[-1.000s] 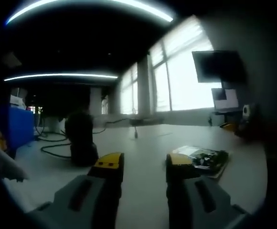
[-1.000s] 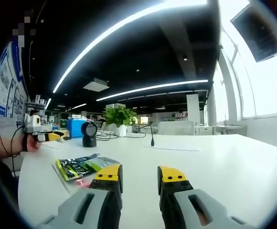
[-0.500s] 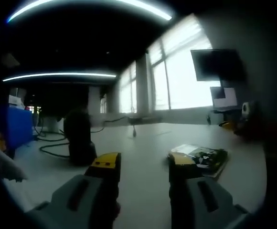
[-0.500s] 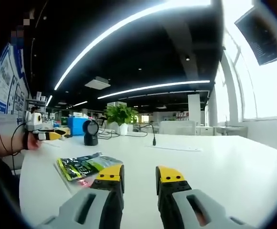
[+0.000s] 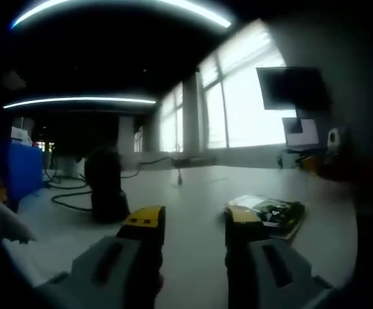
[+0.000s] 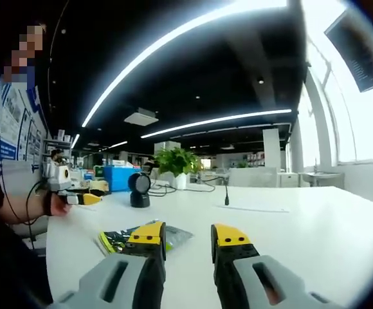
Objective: Clip sheet goods on table flip sheet goods clip sheet goods scan sheet goods put sheet goods back to table
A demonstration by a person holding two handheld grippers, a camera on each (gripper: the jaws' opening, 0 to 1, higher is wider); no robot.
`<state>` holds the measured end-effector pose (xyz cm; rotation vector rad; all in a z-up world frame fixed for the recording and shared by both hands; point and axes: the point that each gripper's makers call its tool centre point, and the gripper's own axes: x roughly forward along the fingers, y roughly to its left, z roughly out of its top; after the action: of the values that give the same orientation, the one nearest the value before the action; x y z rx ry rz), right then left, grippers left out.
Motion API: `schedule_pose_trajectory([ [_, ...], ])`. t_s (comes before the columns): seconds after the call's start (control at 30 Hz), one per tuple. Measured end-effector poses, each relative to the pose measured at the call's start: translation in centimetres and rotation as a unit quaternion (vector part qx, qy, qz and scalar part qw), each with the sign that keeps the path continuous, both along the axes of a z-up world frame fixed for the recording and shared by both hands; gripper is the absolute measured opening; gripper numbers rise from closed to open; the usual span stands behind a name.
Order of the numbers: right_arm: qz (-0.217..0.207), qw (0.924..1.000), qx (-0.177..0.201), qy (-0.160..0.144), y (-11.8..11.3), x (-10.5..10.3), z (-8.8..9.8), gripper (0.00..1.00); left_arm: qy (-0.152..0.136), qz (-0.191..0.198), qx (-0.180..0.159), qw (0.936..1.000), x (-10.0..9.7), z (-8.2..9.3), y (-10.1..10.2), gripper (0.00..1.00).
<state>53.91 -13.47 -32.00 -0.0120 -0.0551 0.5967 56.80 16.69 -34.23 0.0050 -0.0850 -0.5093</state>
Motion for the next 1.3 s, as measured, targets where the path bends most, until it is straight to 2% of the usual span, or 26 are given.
schedule_pose_trajectory([
  [0.13, 0.034, 0.9991, -0.025, 0.004, 3.2, -0.7, -0.5, 0.23, 0.000, 0.001, 0.002, 1.0000, 0.0, 0.0, 0.0, 0.26],
  [0.23, 0.041, 0.9987, -0.030, 0.004, 4.3, -0.6, -0.7, 0.23, -0.010, -0.003, 0.013, 0.9999, 0.0, 0.2, -0.1, 0.33],
  [0.33, 0.046, 0.9985, -0.029, 0.005, 4.9, -0.5, -0.7, 0.23, -0.016, -0.006, 0.021, 0.9996, -0.2, 0.2, -0.3, 0.34],
  [0.83, 0.068, 0.9968, -0.042, -0.008, 7.9, -0.7, 0.0, 0.23, -0.009, -0.005, 0.019, 0.9998, 0.2, -0.1, -0.1, 0.34],
  [1.03, 0.088, 0.9933, -0.073, -0.015, 9.5, -1.1, -0.7, 0.25, -0.010, -0.006, 0.018, 0.9998, 0.3, 0.0, 0.0, 0.34],
  [1.1, 0.089, 0.9913, -0.094, -0.021, 9.9, -1.1, -1.1, 0.25, -0.012, -0.007, 0.019, 0.9997, 0.3, 0.0, -0.1, 0.34],
  [1.3, 0.094, 0.9878, -0.120, -0.031, 10.9, -1.3, -1.8, 0.24, -0.013, -0.007, 0.018, 0.9997, 0.3, 0.0, -0.1, 0.34],
])
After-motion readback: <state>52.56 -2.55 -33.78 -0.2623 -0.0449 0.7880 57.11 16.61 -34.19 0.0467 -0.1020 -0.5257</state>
